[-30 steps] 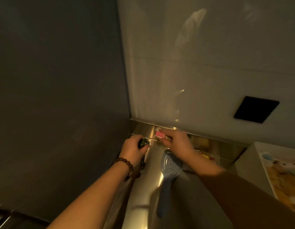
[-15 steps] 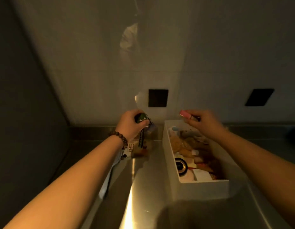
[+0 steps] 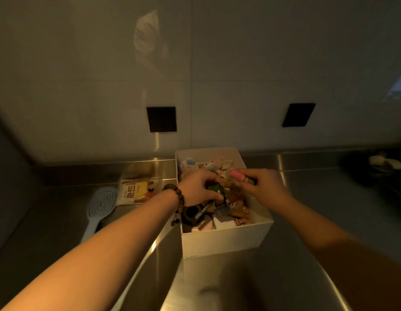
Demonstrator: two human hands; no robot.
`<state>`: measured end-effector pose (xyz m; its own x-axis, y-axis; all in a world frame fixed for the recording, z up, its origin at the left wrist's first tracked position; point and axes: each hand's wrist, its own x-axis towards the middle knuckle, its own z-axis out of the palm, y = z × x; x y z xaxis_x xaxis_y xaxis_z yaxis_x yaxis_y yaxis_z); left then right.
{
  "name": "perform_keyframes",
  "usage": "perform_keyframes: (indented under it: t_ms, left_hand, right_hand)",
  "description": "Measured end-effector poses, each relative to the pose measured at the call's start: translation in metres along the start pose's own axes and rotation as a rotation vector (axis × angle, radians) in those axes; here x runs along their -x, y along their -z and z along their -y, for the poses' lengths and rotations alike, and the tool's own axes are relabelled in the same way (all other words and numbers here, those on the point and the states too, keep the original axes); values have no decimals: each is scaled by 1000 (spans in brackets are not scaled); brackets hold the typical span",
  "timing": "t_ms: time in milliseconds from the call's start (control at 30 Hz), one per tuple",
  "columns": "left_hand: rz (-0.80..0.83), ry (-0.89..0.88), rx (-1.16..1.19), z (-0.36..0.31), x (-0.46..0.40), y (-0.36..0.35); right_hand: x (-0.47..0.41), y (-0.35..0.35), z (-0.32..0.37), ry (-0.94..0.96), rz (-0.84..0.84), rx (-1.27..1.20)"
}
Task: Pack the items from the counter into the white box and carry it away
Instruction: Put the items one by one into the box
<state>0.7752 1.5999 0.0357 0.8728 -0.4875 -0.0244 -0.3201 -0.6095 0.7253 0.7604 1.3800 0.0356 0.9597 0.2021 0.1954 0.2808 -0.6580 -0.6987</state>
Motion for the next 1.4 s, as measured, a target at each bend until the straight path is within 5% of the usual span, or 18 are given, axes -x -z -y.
perform_keyframes:
  t_ms: [500,733,833,1000,1400]
  left_hand:
    - [159,15,-85,10,-43,-62]
    - [-246,57,-395,48,-23,-2]
    - [-229,179,-533,70,-9,5]
    - [-232,221,-299,83,2,-5]
    - [-297,203,-211,90,2,-13]
  right_hand:
    - [3,16,-39,-13,-63,-38]
    - [-7,-15,-21,-12,220,-55]
    - [-12,-42,-15,-49,459,10]
    - [-21,-73,-17,-13,685,241]
    - [-30,-84,-22,-64,781,242]
